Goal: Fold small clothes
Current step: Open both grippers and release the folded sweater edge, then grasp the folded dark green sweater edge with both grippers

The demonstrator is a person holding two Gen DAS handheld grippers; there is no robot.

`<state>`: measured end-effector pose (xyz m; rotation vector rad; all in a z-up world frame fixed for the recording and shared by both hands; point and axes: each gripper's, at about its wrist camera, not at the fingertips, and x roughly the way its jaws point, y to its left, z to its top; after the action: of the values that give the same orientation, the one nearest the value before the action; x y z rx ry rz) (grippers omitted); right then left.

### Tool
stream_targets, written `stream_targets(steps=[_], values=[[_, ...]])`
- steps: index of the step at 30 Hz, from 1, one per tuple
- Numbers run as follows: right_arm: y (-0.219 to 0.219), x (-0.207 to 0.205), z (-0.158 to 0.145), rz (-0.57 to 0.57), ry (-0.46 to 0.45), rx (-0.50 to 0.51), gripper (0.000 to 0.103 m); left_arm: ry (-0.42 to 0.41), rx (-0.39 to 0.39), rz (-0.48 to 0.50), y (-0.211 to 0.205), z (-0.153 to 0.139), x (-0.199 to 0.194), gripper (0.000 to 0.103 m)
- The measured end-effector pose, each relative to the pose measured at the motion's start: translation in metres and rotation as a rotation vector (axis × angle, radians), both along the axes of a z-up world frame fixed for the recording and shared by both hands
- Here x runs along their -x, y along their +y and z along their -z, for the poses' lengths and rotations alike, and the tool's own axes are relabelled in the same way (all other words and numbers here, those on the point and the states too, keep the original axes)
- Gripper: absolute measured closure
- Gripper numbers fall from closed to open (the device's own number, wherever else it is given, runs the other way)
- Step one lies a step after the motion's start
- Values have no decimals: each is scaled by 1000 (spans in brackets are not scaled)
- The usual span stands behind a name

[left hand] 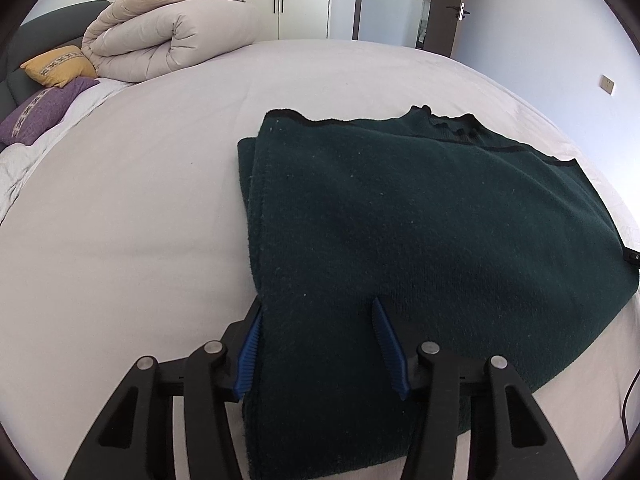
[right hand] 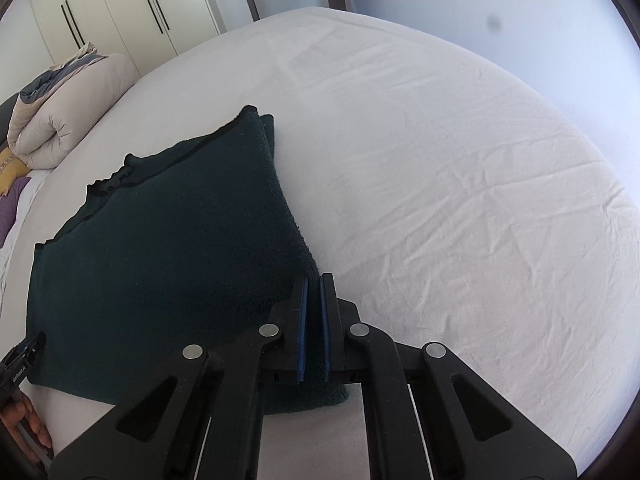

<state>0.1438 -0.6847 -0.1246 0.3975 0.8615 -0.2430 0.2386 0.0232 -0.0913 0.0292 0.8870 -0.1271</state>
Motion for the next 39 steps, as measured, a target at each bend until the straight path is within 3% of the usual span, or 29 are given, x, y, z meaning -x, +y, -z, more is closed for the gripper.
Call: stream_targets(steps=[3, 8, 10, 12, 14, 19, 26, 31, 34, 36, 39], values=[[-7, -2, 7, 3, -18, -47, 98, 4, -18, 4, -3, 1, 1, 51], [-6, -2, 9, -25, -24, -32, 94, 10, -50, 12, -8, 1, 4, 56], [-8, 4, 3, 17, -19, -38, 81, 13, -49, 12, -7, 0, 5, 57], [-9, 14, -8, 69, -52, -30, 54, 16, -50, 12, -7, 1, 5, 57], [-6, 24, -25, 105, -115, 5, 47, 19, -57, 14, -7, 1, 6, 57], [25, 12, -52, -8, -179, -1, 47, 23, -79, 17, -9, 1, 9, 59], [100, -52, -48, -224, -147, -26, 47, 32, -75, 15, -6, 1, 14, 61], [137, -103, -44, -261, -127, -48, 47, 5, -73, 2, -7, -5, 15, 61], [159, -148, -34, -270, -61, -57, 47, -7, -45, -6, -5, -11, 14, 62], [182, -176, -19, -329, 30, -33, 45, -3, -7, -10, 0, -12, 10, 61], [211, -198, -8, -343, 34, 107, 45, 19, 34, -20, 5, -9, 3, 61]])
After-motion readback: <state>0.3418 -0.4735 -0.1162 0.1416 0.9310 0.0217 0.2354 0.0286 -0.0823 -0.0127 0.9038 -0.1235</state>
